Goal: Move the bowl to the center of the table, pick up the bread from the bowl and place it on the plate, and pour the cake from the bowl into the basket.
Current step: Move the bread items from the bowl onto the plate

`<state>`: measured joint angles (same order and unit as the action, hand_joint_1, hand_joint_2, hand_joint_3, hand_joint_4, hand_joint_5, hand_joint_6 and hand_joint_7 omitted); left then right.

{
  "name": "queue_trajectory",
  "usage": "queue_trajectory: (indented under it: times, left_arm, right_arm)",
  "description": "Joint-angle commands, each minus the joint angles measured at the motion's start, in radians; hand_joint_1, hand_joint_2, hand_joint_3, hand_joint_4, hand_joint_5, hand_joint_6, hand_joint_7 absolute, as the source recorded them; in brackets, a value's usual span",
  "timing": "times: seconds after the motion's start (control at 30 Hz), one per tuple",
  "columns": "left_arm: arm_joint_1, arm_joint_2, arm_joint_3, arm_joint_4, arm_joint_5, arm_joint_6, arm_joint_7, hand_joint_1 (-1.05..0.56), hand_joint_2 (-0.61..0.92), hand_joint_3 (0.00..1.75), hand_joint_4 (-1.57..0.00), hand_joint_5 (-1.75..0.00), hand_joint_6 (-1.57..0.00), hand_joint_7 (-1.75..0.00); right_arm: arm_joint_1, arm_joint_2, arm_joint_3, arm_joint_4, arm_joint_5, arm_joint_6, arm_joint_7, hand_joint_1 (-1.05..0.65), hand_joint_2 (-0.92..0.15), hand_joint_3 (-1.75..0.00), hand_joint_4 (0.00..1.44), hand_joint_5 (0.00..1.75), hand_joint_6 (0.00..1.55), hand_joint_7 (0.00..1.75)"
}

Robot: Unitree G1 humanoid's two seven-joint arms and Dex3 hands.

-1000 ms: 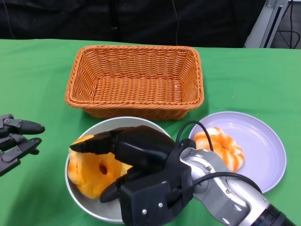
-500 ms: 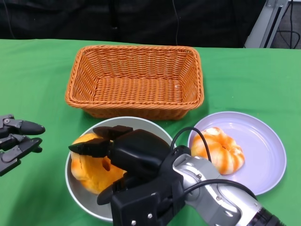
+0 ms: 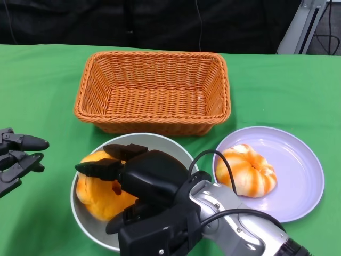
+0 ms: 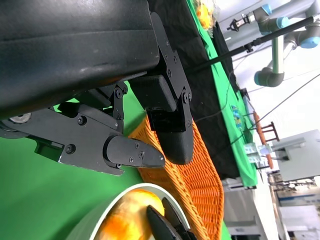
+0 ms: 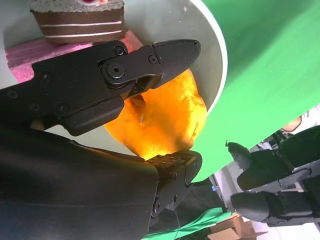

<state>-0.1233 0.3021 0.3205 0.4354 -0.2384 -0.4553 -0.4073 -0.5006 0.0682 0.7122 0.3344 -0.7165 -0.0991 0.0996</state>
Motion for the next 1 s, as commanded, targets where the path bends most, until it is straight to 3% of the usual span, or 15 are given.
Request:
queue_trajectory:
  times: [0.03, 0.23, 0.3, 0.4, 0.57, 0.7, 1.0]
  left_arm:
    - [0.008, 0.024, 0.005, -0.012, 0.009, 0.021, 0.021, -0.14, 0.91, 0.26, -0.80, -1.35, -1.01, -0.54]
    - [0.005, 0.024, 0.009, -0.014, 0.003, 0.030, 0.014, -0.14, 0.92, 0.25, -0.82, -1.34, -1.01, -0.54]
    - [0.003, 0.025, 0.012, -0.013, -0.008, 0.039, 0.007, -0.11, 0.91, 0.33, -0.85, -1.26, -0.99, -0.70]
    - [0.005, 0.024, 0.013, -0.023, -0.012, 0.050, 0.011, -0.12, 0.88, 0.37, -0.87, -1.23, -0.96, -0.79]
    - [0.009, 0.019, 0.015, -0.034, -0.012, 0.054, 0.025, -0.11, 0.78, 0.56, -0.82, -1.28, -0.89, -0.96]
    - [0.008, 0.019, 0.018, -0.028, -0.019, 0.049, 0.016, -0.10, 0.74, 0.65, -0.82, -1.31, -0.87, -0.98]
    - [0.004, 0.020, 0.022, -0.021, -0.018, 0.045, 0.020, -0.10, 0.73, 0.67, -0.83, -1.30, -0.87, -0.97]
  right_arm:
    - [-0.008, 0.009, -0.018, 0.025, 0.015, -0.003, -0.016, -0.88, -0.92, -0.01, 0.23, 0.09, 0.21, 0.00]
    - [-0.023, 0.012, -0.022, 0.051, 0.016, -0.008, -0.022, -0.87, -0.92, -0.01, 0.24, 0.08, 0.20, 0.00]
    - [-0.041, 0.016, -0.027, 0.080, 0.015, -0.003, -0.020, -0.88, -0.92, -0.02, 0.29, 0.10, 0.24, 0.02]
    - [-0.048, 0.024, -0.030, 0.096, 0.016, 0.013, -0.007, -0.88, -0.92, -0.03, 0.29, 0.09, 0.28, 0.03]
    - [-0.056, 0.023, -0.018, 0.112, -0.013, 0.027, -0.008, -0.83, -0.92, -0.02, 0.31, 0.09, 0.32, 0.03]
    - [-0.058, 0.022, 0.003, 0.114, -0.052, 0.053, -0.017, -0.78, -0.91, 0.00, 0.38, 0.10, 0.39, 0.04]
    - [-0.072, 0.020, 0.058, 0.119, -0.149, 0.117, -0.045, -0.63, -0.90, 0.00, 0.54, 0.12, 0.54, 0.05]
